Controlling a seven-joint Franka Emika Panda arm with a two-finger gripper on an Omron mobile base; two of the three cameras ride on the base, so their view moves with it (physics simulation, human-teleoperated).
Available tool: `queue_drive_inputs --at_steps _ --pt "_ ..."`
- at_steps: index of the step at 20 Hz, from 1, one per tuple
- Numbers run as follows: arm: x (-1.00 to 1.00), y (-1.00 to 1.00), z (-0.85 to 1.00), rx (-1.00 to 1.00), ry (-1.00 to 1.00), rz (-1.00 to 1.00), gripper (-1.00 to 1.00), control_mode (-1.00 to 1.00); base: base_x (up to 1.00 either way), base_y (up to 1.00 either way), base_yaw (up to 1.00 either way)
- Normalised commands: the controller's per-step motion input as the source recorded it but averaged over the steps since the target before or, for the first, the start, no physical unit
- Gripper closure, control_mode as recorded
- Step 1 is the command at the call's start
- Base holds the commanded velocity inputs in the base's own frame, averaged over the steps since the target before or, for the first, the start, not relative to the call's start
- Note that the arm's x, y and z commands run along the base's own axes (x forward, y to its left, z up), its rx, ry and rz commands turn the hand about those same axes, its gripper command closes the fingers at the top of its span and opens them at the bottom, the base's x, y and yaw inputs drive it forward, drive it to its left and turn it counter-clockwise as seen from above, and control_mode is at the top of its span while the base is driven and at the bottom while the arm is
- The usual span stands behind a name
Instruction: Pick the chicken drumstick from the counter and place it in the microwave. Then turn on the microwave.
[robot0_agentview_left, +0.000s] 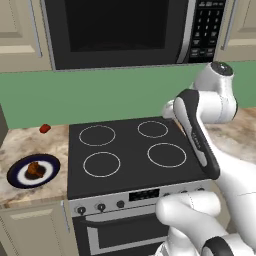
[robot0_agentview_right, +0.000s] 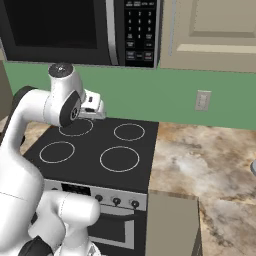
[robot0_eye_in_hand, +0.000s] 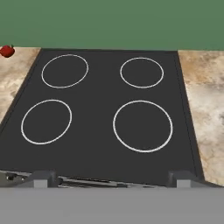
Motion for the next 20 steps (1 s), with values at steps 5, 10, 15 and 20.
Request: queue_drive_inputs --at_steps 5,10,15,20 --pt "0.00 -0.12 0.34 0.00 -0.28 -0.01 -1.00 -1.00 0.00 0.00 0.00" --pt "0.04 -0.09 0.53 0.00 -0.19 -0.01 -1.00 -1.00 0.00 0.00 0.00" --pt "0.23 -0.01 0.65 0.00 -0.13 0.00 -1.00 -1.00 0.00 0.00 0.00" --pt "0.23 -0.09 0.72 0.00 -0.14 -0.01 -1.00 -1.00 0.00 0.00 0.00"
